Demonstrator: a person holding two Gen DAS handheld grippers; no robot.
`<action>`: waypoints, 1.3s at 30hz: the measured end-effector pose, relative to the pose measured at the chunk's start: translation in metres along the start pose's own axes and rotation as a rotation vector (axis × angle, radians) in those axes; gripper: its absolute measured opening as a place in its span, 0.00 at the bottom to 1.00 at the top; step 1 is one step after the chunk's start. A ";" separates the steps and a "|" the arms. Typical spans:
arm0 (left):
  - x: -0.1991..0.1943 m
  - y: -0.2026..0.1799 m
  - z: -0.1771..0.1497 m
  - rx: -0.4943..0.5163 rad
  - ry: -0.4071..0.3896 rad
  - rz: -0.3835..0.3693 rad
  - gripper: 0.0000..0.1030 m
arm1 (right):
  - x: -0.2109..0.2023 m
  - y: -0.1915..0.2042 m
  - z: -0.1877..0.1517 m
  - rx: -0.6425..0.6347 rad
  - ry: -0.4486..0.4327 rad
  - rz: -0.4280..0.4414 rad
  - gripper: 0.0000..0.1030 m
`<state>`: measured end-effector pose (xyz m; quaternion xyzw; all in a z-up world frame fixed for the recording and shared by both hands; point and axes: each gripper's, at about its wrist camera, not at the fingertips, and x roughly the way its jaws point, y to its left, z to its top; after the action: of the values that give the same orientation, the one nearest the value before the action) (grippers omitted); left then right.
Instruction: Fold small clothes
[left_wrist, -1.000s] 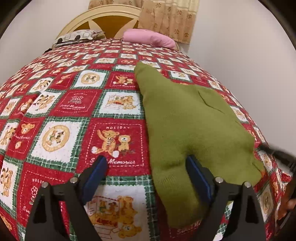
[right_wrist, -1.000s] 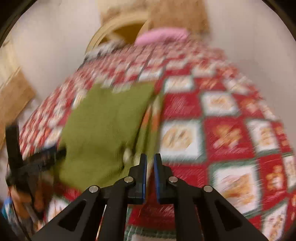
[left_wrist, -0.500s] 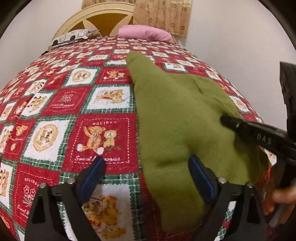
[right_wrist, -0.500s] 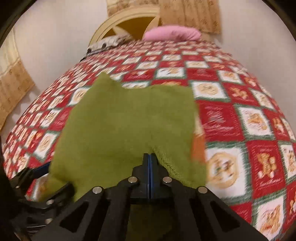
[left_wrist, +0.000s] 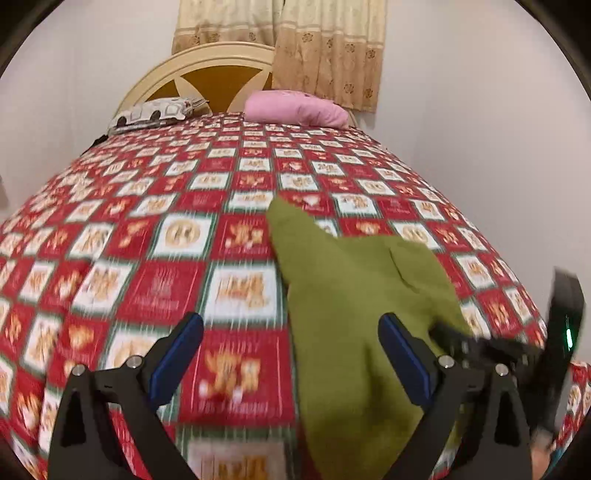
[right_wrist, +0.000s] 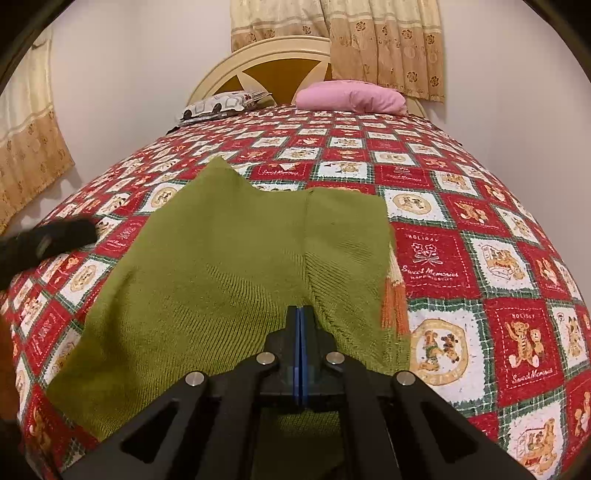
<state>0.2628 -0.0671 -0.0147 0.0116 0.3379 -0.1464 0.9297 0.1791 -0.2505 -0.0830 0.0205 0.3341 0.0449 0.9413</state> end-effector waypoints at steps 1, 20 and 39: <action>0.008 -0.003 0.006 0.006 0.000 0.004 0.95 | 0.000 0.000 0.000 0.001 -0.001 0.001 0.00; 0.083 -0.008 -0.008 0.019 0.092 0.074 0.96 | -0.001 -0.003 -0.002 0.021 -0.009 0.044 0.00; 0.026 0.037 -0.032 -0.177 0.080 -0.144 0.96 | -0.031 -0.045 -0.008 0.249 -0.169 0.148 0.18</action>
<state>0.2718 -0.0342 -0.0585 -0.0891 0.3862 -0.1819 0.8999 0.1530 -0.2987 -0.0727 0.1653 0.2545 0.0706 0.9502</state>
